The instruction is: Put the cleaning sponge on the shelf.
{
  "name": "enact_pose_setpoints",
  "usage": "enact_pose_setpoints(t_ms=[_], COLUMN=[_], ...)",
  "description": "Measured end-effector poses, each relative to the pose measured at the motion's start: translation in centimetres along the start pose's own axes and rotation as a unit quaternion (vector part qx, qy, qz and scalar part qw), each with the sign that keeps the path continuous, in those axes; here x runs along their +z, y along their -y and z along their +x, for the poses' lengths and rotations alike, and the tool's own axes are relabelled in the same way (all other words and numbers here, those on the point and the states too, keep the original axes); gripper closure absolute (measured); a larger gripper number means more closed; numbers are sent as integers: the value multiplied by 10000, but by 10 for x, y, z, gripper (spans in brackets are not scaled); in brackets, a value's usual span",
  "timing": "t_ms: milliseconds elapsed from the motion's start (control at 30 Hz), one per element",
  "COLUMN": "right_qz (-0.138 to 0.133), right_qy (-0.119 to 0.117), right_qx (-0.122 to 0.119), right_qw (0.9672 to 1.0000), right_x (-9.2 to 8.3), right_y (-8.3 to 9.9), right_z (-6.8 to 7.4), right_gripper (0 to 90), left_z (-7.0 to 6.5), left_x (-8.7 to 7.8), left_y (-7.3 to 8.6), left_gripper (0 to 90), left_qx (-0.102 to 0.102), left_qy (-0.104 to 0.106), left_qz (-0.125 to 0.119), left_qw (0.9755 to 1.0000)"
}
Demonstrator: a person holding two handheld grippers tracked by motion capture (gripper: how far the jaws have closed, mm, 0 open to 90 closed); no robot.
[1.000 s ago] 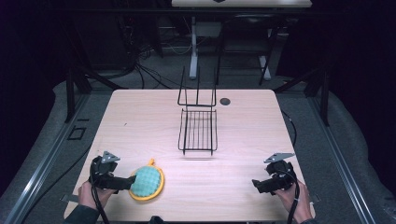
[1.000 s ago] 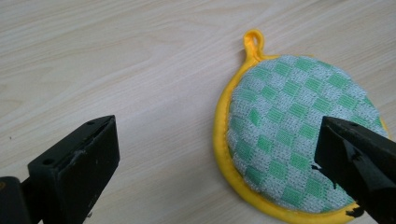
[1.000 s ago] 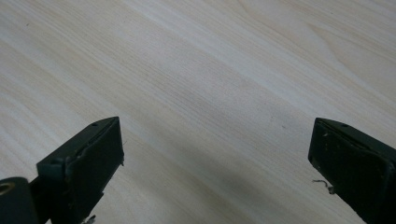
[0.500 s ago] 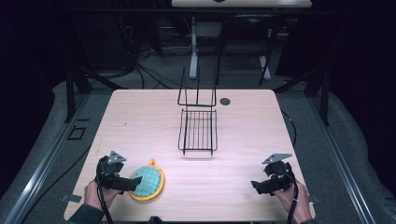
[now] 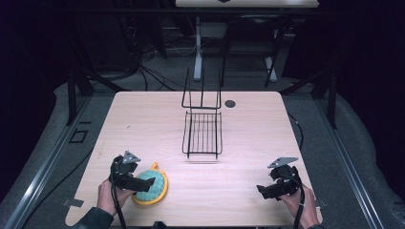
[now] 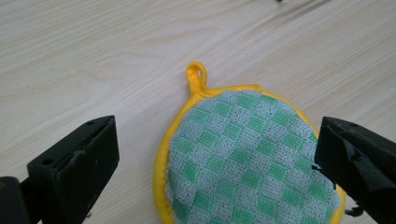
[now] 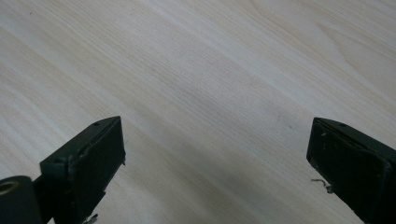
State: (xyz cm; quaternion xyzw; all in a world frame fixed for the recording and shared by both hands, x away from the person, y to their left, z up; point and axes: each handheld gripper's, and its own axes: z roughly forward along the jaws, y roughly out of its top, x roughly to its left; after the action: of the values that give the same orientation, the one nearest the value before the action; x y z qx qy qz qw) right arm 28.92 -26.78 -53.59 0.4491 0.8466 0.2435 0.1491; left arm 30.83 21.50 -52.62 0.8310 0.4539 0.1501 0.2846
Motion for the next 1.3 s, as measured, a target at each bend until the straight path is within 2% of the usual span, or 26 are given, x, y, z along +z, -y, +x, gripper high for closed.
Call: enact_pose_setpoints(t_ms=[100, 167, 267, 333, 400, 567, 700, 767, 900, 1033, 1167, 1300], right_qz=[10, 7, 15, -4, -10, -2, -23, -34, -25, -46, -54, -60], right_qy=[-8, -12, -8, -33, -53, -42, -79, -117, -111, -127, -127, -139], right_qx=[5, 1, -25, -5, -8, -84, -112, -123, -165, -187, -214, -228], right_qw=[10000, 10000, 10000, 10000, 10000, 10000, 9999, 9999, 9998, 9997, 9997, 9996], right_x=[1, 1, 1, 2, 1, 0, -1, -2, -3, -5, -3, -4], right_y=[-1, 0, 0, 0, 0, -1, -1, -2, -2, -4, -4, -5], right_z=[2, 3, 2, 3, 4, 6, 6, 7, 9, 10, 10, 11], right_gripper=[39, 40, 40, 45, 47, 48, 56, 62, 64, 66, 69, 71], left_z=[1, 2, 5, 7, 9, 14, 12, 11, 12, 11, 10, 6], left_x=[6, 8, 12, 16, 19, 24, 24, 24, 24, 24, 24, 23], left_y=[0, 1, 3, 3, 3, 3, 5, 6, 8, 8, 8, 8], left_gripper=[13, 57, 125, 154, 197, 297, 368, 406, 517, 575, 653, 735], left_qx=[-45, -82, -155, -129, -144, -339, -365, -317, -300, -279, -168, 10], left_qy=[28, 143, 178, 137, 187, 412, 384, 345, 445, 428, 340, 144], left_qz=[137, 207, 294, 370, 464, 395, 344, 332, 310, 314, 313, 277], left_qw=[9999, 9996, 9993, 9991, 9986, 9978, 9980, 9983, 9981, 9982, 9988, 9995])
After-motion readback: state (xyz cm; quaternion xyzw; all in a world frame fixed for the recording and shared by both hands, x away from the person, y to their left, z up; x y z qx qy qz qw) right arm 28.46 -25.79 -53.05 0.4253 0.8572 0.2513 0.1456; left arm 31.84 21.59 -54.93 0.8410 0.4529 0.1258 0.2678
